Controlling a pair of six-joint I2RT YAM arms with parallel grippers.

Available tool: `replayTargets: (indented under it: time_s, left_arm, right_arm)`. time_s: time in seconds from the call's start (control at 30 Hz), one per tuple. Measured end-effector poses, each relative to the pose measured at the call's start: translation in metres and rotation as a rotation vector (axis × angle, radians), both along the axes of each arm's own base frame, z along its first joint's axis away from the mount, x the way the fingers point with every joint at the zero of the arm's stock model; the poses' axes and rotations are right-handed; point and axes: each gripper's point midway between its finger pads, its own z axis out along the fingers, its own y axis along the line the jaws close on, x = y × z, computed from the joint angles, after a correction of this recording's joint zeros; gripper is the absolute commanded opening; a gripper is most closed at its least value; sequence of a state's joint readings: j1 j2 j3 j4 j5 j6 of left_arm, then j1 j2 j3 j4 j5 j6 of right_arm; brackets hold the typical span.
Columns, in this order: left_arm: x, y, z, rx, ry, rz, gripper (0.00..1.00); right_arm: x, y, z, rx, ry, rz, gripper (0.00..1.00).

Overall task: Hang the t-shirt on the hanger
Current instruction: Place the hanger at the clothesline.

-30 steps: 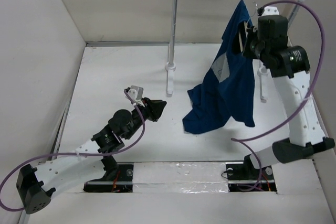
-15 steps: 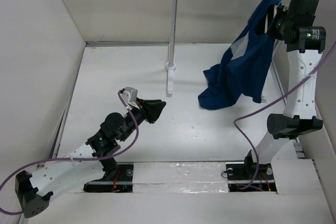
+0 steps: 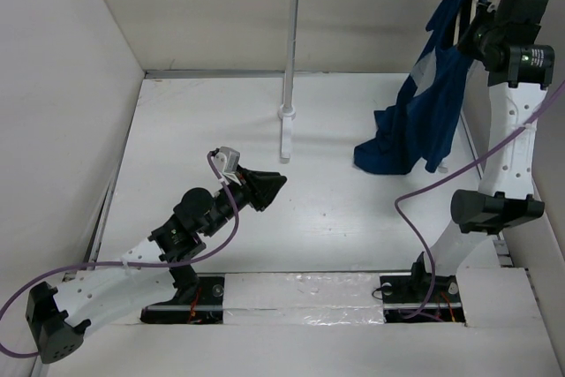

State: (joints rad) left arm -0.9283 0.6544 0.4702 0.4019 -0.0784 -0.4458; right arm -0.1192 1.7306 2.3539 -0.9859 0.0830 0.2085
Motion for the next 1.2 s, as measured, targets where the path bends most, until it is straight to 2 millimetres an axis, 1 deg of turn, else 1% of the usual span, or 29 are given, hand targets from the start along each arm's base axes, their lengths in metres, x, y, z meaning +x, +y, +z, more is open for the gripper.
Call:
replayTargets:
  time_s: [0.1, 0.17, 0.23, 0.33, 0.4, 0.43, 0.53, 0.6, 0.63, 0.67, 0.7, 0.77, 0.8, 0.87, 0.9, 1.0, 1.03, 1.07, 1.1, 1.2]
  left_arm:
    - [0.0, 0.0, 0.0, -0.001, 0.0, -0.001, 0.23]
    - [0.0, 0.0, 0.001, -0.003, -0.001, -0.003, 0.23]
    - [-0.001, -0.001, 0.001, -0.004, -0.002, -0.005, 0.23]
    - [-0.001, -0.001, 0.001, -0.005, -0.002, -0.006, 0.23]
    - [-0.001, -0.001, 0.001, -0.005, -0.002, -0.007, 0.23]
    - [-0.001, -0.001, 0.001, -0.006, -0.002, -0.007, 0.23]
    - [-0.001, -0.001, 0.001, -0.007, -0.001, -0.008, 0.23]
    - [-0.001, -0.001, 0.001, -0.007, -0.001, -0.008, 0.23]
    - [-0.001, -0.001, 0.001, -0.007, -0.001, -0.008, 0.23]
    - [-0.001, -0.001, 0.001, -0.007, 0.0, -0.008, 0.23]
    - [-0.001, -0.001, 0.001, -0.008, 0.0, -0.008, 0.23]
    - [-0.001, -0.001, 0.002, -0.008, -0.001, -0.008, 0.23]
    - [-0.001, -0.001, 0.002, -0.009, -0.001, -0.007, 0.23]
    - [-0.001, 0.0, 0.001, -0.009, -0.001, -0.006, 0.23]
    - [-0.001, 0.0, 0.001, -0.01, -0.001, -0.003, 0.23]
    - [-0.001, 0.003, 0.003, -0.017, -0.001, 0.008, 0.28]
    - [-0.001, 0.005, 0.004, -0.021, -0.002, 0.013, 0.3]
    - [-0.001, 0.007, 0.006, -0.027, -0.004, 0.02, 0.33]
    - [-0.001, 0.009, 0.008, -0.035, -0.008, 0.028, 0.35]
    - [-0.001, 0.017, 0.014, -0.063, -0.019, 0.055, 0.44]
  right_arm:
    - [0.008, -0.001, 0.006, -0.002, -0.024, 0.0, 0.0]
    - [0.015, -0.002, 0.005, -0.005, -0.029, -0.003, 0.0]
    - [0.021, -0.005, -0.003, -0.008, -0.013, -0.01, 0.0]
    - [0.027, -0.007, -0.022, -0.008, 0.023, -0.019, 0.0]
    - [0.03, -0.009, -0.044, -0.006, 0.06, -0.025, 0.0]
    - [0.031, -0.009, -0.05, -0.006, 0.065, -0.028, 0.0]
    - [0.034, -0.012, -0.053, -0.013, 0.043, -0.04, 0.0]
    - [0.031, -0.013, -0.053, -0.019, 0.033, -0.051, 0.0]
    - [0.029, -0.014, -0.052, -0.022, 0.026, -0.058, 0.02]
    - [0.027, -0.015, -0.051, -0.024, 0.022, -0.064, 0.06]
    - [0.026, -0.015, -0.051, -0.025, 0.019, -0.068, 0.2]
    - [0.024, -0.015, -0.049, -0.024, 0.009, -0.076, 0.37]
    - [0.023, -0.014, -0.046, -0.024, 0.001, -0.083, 0.52]
    - [0.02, -0.014, -0.04, -0.021, -0.02, -0.095, 0.65]
    - [0.018, -0.012, -0.035, -0.019, -0.034, -0.096, 0.69]
    - [0.009, -0.006, -0.014, -0.02, -0.093, -0.107, 0.69]
    - [0.002, -0.003, -0.005, -0.022, -0.122, -0.117, 0.71]
    - [-0.006, 0.0, 0.004, -0.026, -0.149, -0.128, 0.87]
    - [-0.012, 0.002, 0.015, -0.029, -0.189, -0.141, 1.0]
    - [-0.051, 0.023, 0.042, -0.015, -0.288, -0.112, 1.0]
